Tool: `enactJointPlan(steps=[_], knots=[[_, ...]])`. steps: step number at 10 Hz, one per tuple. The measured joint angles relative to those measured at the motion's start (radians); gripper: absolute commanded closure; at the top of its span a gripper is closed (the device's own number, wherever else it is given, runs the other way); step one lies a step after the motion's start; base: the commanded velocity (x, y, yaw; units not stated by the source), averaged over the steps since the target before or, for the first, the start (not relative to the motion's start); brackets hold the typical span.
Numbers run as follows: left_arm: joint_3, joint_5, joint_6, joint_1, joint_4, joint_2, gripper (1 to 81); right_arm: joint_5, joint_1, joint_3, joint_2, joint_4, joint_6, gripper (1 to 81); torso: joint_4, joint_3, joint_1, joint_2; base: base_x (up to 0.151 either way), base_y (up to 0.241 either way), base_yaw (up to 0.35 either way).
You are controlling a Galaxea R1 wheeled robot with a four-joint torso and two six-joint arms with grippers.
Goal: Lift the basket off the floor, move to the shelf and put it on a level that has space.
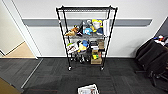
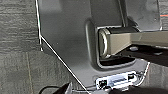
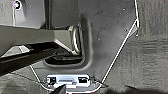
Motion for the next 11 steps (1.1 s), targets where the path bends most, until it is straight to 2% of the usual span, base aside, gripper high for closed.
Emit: enactJointPlan(steps=[5,11], knots=[[0.000,0.000,0.000,0.000,0.000,0.000,1.0,0.000,0.000,0.000,0.000,0.000,0.000,1.0,0.000,0.000,0.000,0.000,0.116,0.000,0.000],[0.003,0.000,-0.004,0.002,0.000,-0.002,1.0,0.007,-0.003,0.000,-0.003,0.000,0.004,1.0,0.000,0.000,0.000,0.000,0.000,0.000,0.000]])
